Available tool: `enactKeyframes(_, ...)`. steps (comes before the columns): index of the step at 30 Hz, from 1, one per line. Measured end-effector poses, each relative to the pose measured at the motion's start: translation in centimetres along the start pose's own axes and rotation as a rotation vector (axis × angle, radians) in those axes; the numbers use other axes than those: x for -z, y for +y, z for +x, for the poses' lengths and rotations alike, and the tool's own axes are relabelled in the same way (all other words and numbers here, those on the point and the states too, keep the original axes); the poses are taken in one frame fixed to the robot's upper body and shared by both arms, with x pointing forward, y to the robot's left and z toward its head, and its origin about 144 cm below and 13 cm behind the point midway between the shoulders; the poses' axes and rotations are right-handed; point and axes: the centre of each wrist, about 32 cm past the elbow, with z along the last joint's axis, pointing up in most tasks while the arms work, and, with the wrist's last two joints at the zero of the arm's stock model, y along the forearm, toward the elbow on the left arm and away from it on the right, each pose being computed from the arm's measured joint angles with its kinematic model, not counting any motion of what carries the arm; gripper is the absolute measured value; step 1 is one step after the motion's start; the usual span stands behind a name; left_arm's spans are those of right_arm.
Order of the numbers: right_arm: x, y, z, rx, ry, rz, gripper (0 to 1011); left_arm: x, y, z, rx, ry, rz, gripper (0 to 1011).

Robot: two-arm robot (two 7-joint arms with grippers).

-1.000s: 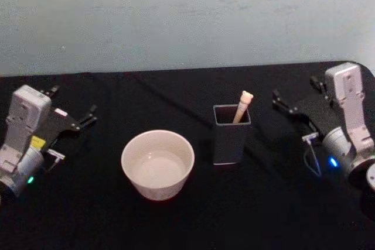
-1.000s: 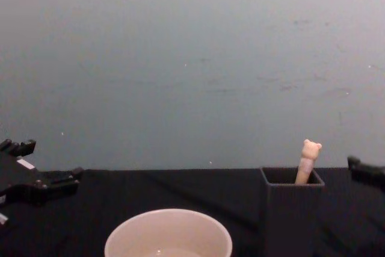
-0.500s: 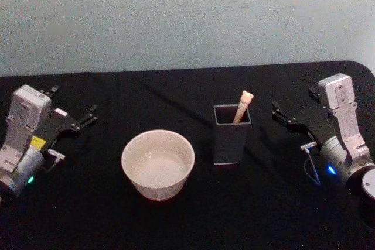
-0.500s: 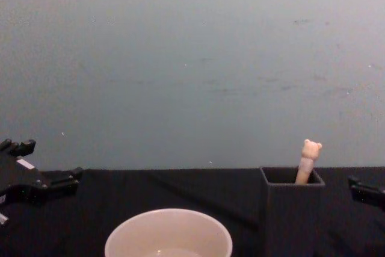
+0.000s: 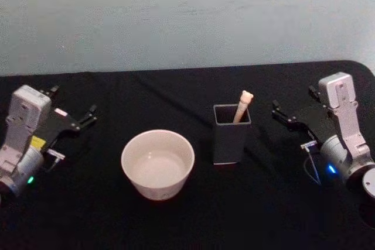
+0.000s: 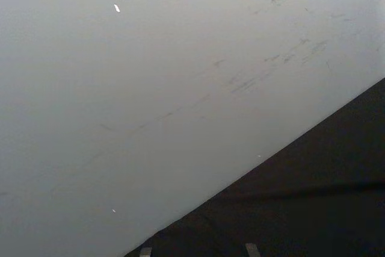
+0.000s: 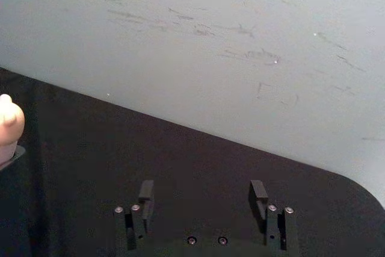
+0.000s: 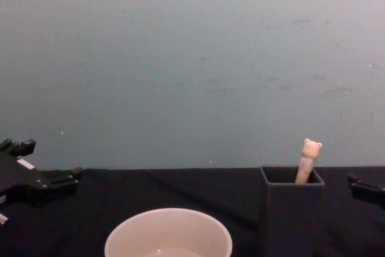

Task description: Pick up the stirring spoon with one hand, stir inside the cup, then place it back in its original position.

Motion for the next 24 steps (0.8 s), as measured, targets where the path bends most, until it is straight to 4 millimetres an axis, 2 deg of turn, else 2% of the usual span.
enactKeyframes(24, -0.05, 0.00, 0.01, -0.001, 0.002, 0.002, 1002, 0.00, 0.00, 0.00, 0.000, 0.000, 0.000, 1001)
